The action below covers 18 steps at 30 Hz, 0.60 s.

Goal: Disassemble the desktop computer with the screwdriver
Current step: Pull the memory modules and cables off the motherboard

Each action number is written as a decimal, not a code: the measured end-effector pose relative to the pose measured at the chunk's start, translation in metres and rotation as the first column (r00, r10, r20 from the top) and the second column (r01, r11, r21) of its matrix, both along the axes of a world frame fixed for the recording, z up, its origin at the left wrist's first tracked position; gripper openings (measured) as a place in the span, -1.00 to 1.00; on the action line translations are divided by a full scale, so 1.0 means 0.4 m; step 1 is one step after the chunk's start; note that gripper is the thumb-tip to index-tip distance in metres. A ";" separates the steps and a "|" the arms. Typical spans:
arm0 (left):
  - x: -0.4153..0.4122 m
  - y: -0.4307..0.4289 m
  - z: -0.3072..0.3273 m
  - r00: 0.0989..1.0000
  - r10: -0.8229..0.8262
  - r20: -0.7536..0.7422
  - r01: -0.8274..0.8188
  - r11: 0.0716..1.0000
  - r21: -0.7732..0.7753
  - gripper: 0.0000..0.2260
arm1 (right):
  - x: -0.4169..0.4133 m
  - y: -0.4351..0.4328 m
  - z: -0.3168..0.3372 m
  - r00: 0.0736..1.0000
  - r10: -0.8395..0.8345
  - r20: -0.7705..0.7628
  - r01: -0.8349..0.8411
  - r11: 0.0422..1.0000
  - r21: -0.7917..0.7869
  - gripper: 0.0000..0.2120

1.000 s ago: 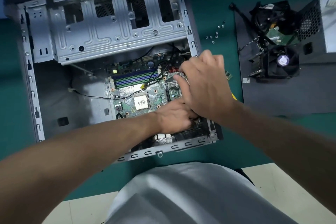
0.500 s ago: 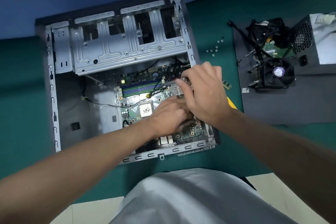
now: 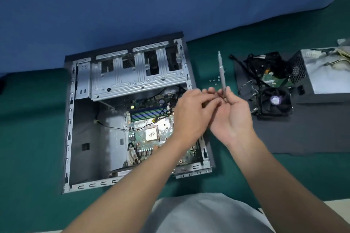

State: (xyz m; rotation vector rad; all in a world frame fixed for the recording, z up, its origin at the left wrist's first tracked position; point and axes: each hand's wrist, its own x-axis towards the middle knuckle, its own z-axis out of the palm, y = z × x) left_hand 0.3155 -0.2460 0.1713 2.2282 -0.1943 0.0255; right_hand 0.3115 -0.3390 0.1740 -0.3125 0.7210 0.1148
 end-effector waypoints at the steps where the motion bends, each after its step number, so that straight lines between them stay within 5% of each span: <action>1: 0.002 -0.018 -0.006 0.999 -0.031 0.026 0.030 0.998 0.050 -0.90 | 0.004 -0.013 -0.004 1.000 -0.007 0.003 0.007 1.000 -0.008 -0.73; 8: -0.022 -0.020 -0.075 0.957 -0.169 0.234 0.064 0.914 0.401 -0.88 | 0.057 -0.091 -0.093 0.986 0.074 -0.147 -0.114 0.953 -0.282 -0.71; 18: -0.025 -0.020 -0.114 0.953 -0.103 0.285 -0.025 0.910 0.413 -0.90 | 0.132 -0.132 -0.252 0.896 0.231 -0.379 -0.389 0.821 -0.418 -0.71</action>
